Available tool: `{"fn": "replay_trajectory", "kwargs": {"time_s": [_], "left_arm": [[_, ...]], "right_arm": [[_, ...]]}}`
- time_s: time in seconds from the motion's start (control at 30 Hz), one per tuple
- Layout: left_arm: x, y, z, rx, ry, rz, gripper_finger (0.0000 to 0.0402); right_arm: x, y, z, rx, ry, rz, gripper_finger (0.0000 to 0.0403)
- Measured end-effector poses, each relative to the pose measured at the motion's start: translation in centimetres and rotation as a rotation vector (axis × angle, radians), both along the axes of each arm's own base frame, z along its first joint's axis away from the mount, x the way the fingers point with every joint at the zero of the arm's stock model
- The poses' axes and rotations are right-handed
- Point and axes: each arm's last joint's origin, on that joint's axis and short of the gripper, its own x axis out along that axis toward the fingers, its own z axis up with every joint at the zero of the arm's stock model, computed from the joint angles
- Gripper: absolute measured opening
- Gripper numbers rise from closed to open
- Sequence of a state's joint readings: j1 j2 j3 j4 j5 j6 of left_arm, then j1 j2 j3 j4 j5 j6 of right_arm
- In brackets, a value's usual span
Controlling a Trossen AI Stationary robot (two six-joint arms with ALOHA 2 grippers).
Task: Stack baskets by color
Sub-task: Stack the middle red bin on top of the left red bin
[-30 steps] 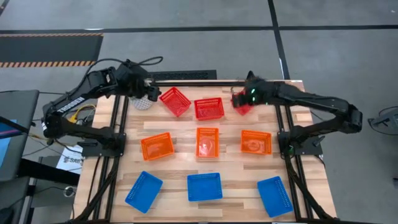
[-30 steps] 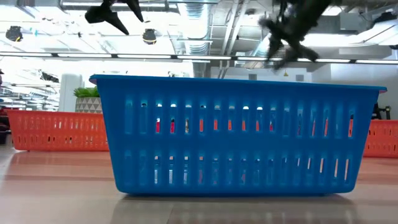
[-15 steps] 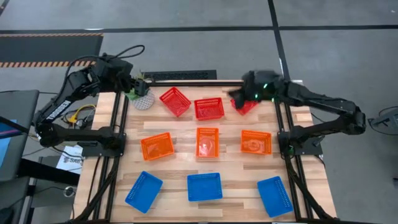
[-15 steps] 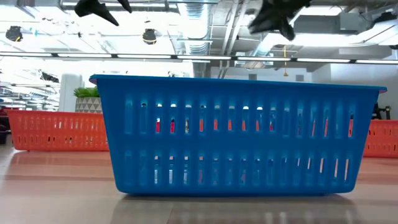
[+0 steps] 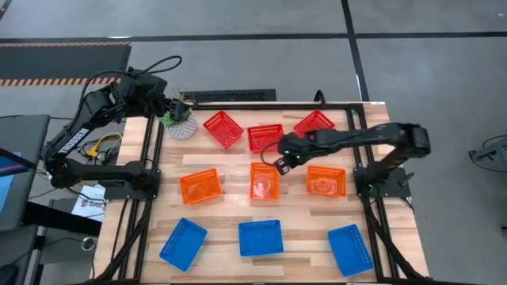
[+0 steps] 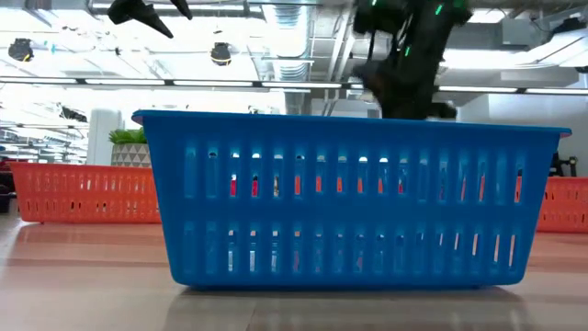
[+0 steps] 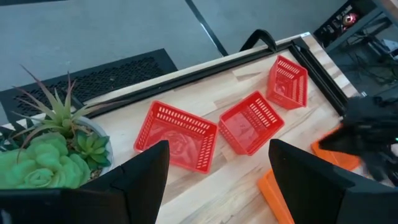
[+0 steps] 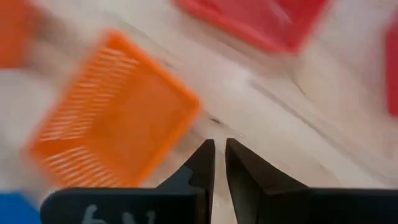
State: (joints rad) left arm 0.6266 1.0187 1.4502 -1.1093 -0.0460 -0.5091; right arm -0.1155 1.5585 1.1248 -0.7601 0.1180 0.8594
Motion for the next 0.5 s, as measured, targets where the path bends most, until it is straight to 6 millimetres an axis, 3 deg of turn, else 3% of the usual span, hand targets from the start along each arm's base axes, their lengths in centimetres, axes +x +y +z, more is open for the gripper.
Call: {"fn": "replay_trajectory", "kwargs": {"time_s": [0.17,0.37,0.5], "left_arm": [[-0.3,-0.2,0.0,0.0,-0.001,0.003,0.0263],[-0.4,-0.2,-0.2,-0.006,0.027,-0.005,0.0263],[-0.3,-0.2,-0.2,-0.004,0.029,-0.006,0.0263]], "right_arm": [[1.3,-2.0,-1.6,0.065,-0.025,-0.045,0.0127],[1.0,-5.2,-0.4,-0.012,-0.051,-0.137,0.0244],[0.7,-7.6,0.2,-0.054,-0.074,-0.189,0.0273]]}}
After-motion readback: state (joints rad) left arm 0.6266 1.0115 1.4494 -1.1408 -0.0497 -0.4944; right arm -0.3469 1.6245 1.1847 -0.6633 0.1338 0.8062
